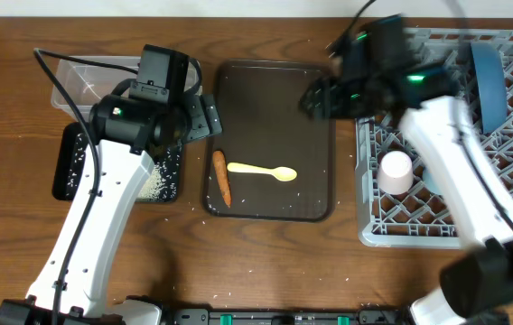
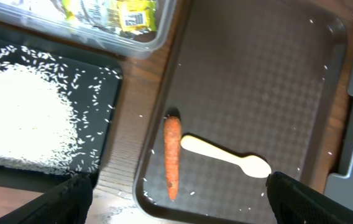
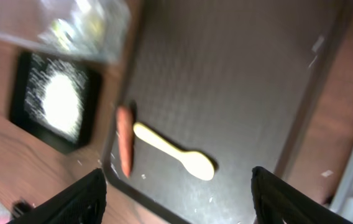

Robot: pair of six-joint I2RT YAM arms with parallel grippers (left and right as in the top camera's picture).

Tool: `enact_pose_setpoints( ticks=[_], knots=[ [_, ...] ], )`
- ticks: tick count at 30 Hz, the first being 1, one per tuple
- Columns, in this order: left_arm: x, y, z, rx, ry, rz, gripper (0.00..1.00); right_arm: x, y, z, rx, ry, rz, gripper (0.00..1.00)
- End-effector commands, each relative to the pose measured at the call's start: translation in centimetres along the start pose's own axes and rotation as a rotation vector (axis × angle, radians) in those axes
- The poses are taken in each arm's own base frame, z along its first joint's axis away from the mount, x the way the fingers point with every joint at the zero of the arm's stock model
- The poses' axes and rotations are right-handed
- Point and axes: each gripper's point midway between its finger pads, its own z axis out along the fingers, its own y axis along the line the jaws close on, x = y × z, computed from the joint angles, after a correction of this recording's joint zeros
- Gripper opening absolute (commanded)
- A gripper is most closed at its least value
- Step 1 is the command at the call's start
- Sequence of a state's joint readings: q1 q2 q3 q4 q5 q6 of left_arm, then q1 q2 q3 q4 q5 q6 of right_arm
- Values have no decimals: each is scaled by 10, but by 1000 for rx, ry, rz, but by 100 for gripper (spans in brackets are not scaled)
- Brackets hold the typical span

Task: Sort waste into correct bins and load items into the dishwasher rack
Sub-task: 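Reach the right gripper to the cream spoon and grasp it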

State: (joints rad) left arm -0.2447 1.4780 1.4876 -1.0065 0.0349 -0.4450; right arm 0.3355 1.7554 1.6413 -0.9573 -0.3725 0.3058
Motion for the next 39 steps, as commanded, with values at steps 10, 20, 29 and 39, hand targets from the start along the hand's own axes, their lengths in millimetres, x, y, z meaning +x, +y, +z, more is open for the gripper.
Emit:
enact_pose_setpoints(
  ticks=[10, 20, 29, 39],
  knots=[
    [-24, 48, -1, -94, -52, -191, 92, 88, -35, 127, 161, 316, 152, 48],
    [-28, 60, -2, -110, -59, -227, 92, 112, -47, 152, 214, 363, 216, 41],
    [-28, 61, -2, -111, -56, -227, 92, 133, -54, 157, 220, 410, 246, 28],
    [-28, 61, -2, -111, -56, -226, 92, 131, -52, 161, 208, 393, 250, 1]
  ],
)
